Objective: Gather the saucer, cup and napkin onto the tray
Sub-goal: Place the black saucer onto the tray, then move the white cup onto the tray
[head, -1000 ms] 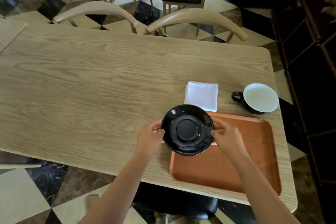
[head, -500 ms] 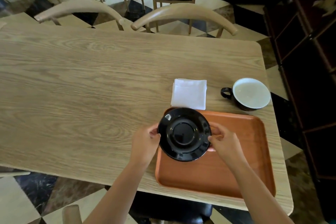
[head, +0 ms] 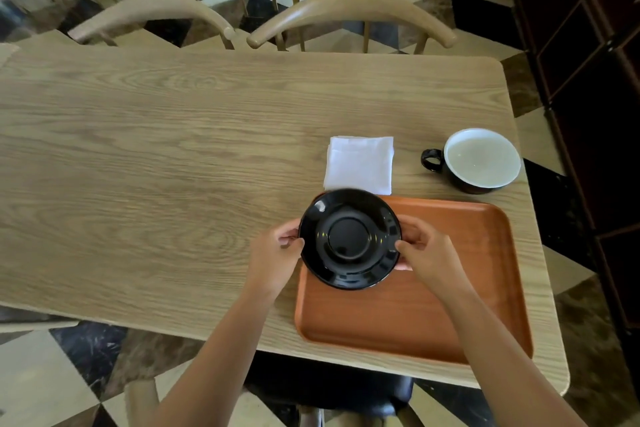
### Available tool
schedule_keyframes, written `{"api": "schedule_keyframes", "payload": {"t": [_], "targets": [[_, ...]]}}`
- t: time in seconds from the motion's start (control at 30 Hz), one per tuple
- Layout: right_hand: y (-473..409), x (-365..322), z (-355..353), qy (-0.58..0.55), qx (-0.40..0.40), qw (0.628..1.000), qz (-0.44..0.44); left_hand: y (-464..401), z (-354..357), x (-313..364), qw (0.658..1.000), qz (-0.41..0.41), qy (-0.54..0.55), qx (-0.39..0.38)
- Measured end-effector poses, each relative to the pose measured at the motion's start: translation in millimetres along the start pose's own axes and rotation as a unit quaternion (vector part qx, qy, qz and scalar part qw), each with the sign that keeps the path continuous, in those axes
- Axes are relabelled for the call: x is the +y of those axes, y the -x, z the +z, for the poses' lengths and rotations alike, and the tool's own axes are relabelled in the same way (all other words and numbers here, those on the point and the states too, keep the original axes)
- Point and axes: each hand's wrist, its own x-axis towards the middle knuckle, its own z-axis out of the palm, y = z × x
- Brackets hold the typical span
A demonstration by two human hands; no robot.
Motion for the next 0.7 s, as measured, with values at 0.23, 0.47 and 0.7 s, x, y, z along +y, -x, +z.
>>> {"api": "schedule_keyframes", "payload": {"t": [0.23,0.47,0.7], "targets": [[13,-21,-49,0.050,0.019,0.998,-0.028,12,-3,12,0.987,0.085,-0.129,0.034],[1,-42,-127,0.178,0.217,0.952,-0.122,-10,47,84,0.905,0.343,-0.252,0.001],[-28,-38,-149,0.361,0.144,0.905,-0.172,-49,119,126,0.796,0.457,-0.394,-0.059]]}}
